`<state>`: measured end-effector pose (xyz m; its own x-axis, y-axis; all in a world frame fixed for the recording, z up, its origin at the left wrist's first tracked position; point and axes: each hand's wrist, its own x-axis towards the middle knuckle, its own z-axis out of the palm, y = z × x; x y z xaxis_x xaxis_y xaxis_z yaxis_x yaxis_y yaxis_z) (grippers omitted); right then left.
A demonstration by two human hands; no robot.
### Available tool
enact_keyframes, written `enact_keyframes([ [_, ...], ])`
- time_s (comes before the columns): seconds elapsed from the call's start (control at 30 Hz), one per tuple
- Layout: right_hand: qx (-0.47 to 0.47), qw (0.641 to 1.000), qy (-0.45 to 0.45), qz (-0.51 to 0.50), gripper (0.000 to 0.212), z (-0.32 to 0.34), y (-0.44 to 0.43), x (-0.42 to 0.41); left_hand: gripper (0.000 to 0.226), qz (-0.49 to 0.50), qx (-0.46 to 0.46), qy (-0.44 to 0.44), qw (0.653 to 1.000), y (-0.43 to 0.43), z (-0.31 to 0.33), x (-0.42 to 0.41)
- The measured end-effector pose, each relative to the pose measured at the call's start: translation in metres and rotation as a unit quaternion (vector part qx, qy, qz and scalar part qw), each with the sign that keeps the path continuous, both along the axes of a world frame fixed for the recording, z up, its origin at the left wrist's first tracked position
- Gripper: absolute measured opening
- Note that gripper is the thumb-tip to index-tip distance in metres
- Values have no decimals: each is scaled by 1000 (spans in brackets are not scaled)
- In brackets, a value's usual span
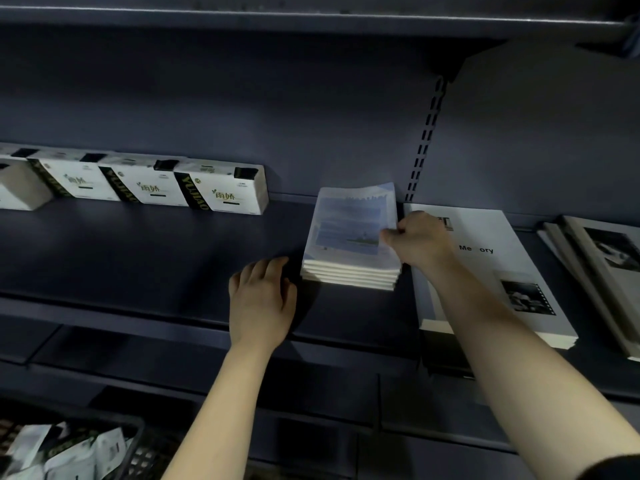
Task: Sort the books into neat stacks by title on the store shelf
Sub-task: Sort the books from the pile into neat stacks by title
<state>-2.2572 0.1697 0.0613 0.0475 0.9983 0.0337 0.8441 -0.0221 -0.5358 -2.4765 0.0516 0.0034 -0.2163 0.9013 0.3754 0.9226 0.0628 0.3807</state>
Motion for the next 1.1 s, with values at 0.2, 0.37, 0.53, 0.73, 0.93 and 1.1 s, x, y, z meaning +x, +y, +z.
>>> enact_keyframes([
  [0.2, 3, 999, -32, 5, 30, -3, 2, 0, 38, -3, 2, -3, 1000, 0, 0, 0],
  [0.37, -1, 1000, -25, 3, 33, -2, 2, 1, 44, -3, 10, -6, 1000, 2, -2, 0],
  [0.53, 25, 999, -29, -5, 30, -1, -3, -2, 38, -4, 9, -11, 1000, 1, -2, -1],
  [0.73, 57, 998, -27, -6, 19, 3, -4, -12, 38, -3, 6, -16, 1000, 0, -1, -1],
  [0.93, 56, 998, -15, 5, 20, -2, -2, -7, 40, -7, -3, -23, 1000, 1, -1, -1],
  [1.1, 108, 993, 29, 37, 25, 3, -12, 15, 39, -25, 57, -22, 998, -1, 14, 10],
])
